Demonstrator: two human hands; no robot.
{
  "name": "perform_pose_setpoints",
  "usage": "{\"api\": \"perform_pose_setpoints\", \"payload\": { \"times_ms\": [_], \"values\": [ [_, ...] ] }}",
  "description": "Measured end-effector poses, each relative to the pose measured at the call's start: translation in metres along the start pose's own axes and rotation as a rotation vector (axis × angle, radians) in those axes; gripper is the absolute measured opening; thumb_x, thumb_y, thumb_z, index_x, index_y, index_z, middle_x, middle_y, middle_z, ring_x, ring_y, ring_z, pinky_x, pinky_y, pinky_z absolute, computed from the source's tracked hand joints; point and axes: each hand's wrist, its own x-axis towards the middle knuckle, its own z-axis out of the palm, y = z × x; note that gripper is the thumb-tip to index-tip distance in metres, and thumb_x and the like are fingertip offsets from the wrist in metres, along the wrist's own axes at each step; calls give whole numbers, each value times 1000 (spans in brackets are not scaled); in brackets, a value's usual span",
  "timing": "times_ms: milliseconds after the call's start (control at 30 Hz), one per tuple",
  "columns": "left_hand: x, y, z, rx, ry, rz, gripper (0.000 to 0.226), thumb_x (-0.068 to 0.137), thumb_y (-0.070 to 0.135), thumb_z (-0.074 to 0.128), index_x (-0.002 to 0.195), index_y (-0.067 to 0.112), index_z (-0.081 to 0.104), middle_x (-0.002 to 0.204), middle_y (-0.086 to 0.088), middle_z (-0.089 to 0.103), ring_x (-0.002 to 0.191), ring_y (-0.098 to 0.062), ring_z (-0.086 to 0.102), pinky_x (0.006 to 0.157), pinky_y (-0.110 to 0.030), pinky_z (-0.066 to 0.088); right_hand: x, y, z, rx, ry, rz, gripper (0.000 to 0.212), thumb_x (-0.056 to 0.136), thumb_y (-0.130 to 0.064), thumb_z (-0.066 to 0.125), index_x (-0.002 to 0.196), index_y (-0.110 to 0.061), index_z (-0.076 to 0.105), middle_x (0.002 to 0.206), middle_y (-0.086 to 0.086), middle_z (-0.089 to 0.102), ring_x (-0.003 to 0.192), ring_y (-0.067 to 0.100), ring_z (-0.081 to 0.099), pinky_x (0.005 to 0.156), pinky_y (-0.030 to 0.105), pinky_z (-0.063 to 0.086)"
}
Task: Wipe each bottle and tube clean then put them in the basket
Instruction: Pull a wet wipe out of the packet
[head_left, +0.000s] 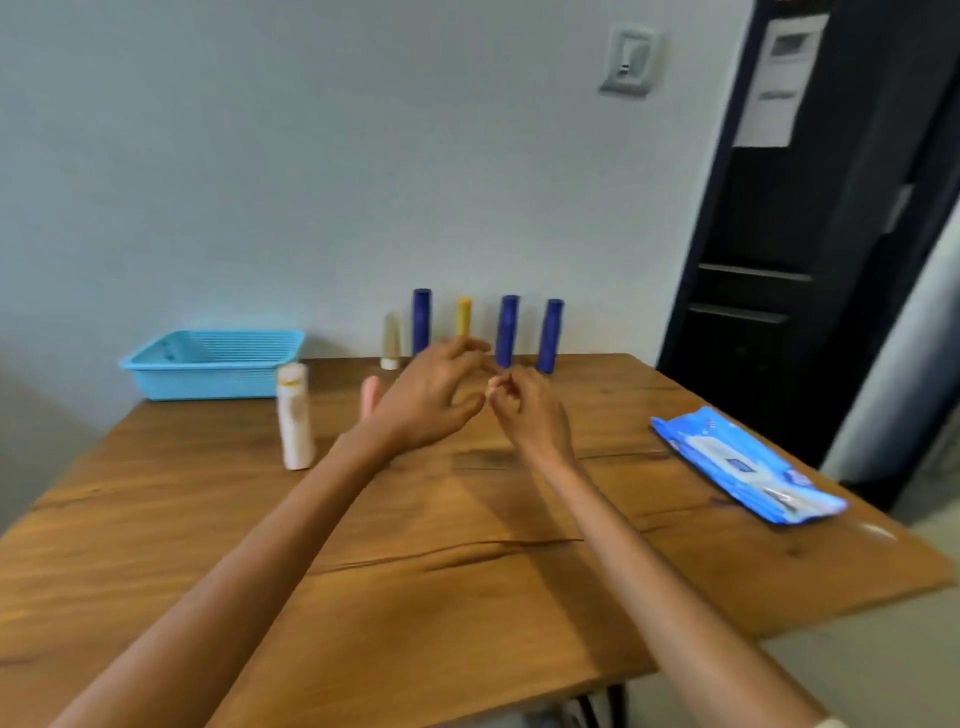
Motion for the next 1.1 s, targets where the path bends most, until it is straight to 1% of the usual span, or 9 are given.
{"api": "perform_pose_setpoints", "payload": {
  "times_ms": [167,233,367,500,700,800,933,1033,1100],
  "values": [
    [33,58,107,-106,-161,-4,31,86,18,55,117,21,58,127,2,52,118,-14,48,100,-26,37,-16,86,-67,-160,5,245,8,86,-23,57,89,-20,65,103,3,64,98,21,59,76,33,43],
    [50,76,144,-183,-228,-48,31,88,19,53,119,21,57,128,-1,52,121,-16,47,101,-27,37,-18,116,-96,-283,29,322,11,88,-18,54,88,-21,65,105,2,63,101,21,56,75,30,42],
    [83,109,198,-321,-297,-162,41,91,17,49,131,10,48,136,-11,47,129,-24,41,103,-32,34,-19,167,-143,-567,39,483,26,94,-13,44,107,-14,67,119,9,58,112,26,51,84,35,43],
    [104,118,229,-353,-351,-214,47,94,20,46,140,9,39,142,-10,41,130,-26,40,107,-37,35,-9,199,-158,-708,-135,729,30,95,-22,46,119,-7,56,126,13,53,118,29,46,89,35,42],
    [111,112,246,-316,-378,-279,61,95,43,44,146,13,26,151,-9,29,137,-25,29,112,-40,28,15,212,-160,-577,-293,790,23,87,-23,57,103,-7,59,97,9,63,84,21,58,68,28,44],
    [113,108,249,-260,-374,-315,79,88,61,43,148,16,19,154,-12,19,142,-27,18,116,-46,17,19,204,-163,-620,-359,823,30,86,-34,64,96,-10,48,77,1,51,66,11,49,53,20,35],
    [114,109,254,-195,-453,-272,98,81,70,45,150,16,2,159,-7,4,146,-25,3,117,-48,1,24,195,-174,-596,-422,849,46,81,-39,70,107,-8,47,102,7,58,81,14,52,69,25,43],
    [115,110,251,-217,-476,-264,102,81,68,49,150,15,-5,159,-6,2,146,-26,4,118,-47,0,31,193,-174,-595,-459,888,43,77,-42,73,95,-10,50,96,7,65,64,10,54,67,21,48],
    [115,110,250,-211,-485,-264,105,80,67,52,150,14,-6,159,-7,2,146,-27,4,118,-45,1,35,192,-172,-585,-473,910,44,76,-41,74,94,-9,51,94,7,67,62,10,57,75,21,51]
  ]
}}
